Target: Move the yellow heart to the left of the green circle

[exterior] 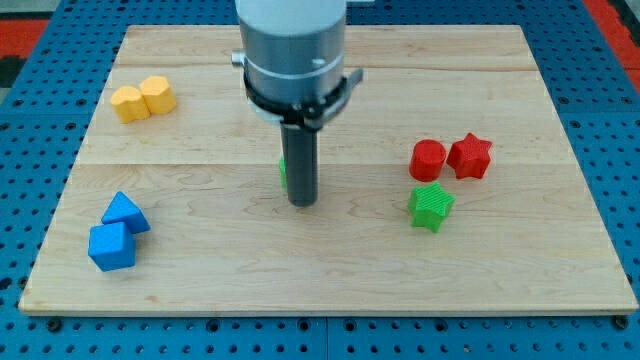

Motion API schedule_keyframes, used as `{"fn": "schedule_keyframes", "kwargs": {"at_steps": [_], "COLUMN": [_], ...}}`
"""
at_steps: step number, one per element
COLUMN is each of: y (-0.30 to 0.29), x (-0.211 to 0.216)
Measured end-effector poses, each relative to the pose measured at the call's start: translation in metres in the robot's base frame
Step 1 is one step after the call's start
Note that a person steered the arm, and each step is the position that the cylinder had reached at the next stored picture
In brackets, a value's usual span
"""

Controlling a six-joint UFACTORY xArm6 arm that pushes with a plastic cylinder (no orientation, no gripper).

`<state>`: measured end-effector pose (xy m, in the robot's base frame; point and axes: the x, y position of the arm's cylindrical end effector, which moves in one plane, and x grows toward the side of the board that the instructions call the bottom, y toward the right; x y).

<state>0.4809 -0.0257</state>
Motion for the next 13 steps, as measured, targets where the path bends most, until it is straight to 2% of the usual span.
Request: {"fn": "schedule_keyframes", "kwargs": {"at_steps": [1,2,3,4,5,6,7,9,11,13], "y": [-0.045,-0.123,-0.18,-0.265,-0.279,-0.236,-0.229,-0.179,-0.172,-0.108], "x": [0.023,-0.019,-0.046,-0.066,-0.09,-0.118,-0.143,-0.16,-0.11,-0.082]}}
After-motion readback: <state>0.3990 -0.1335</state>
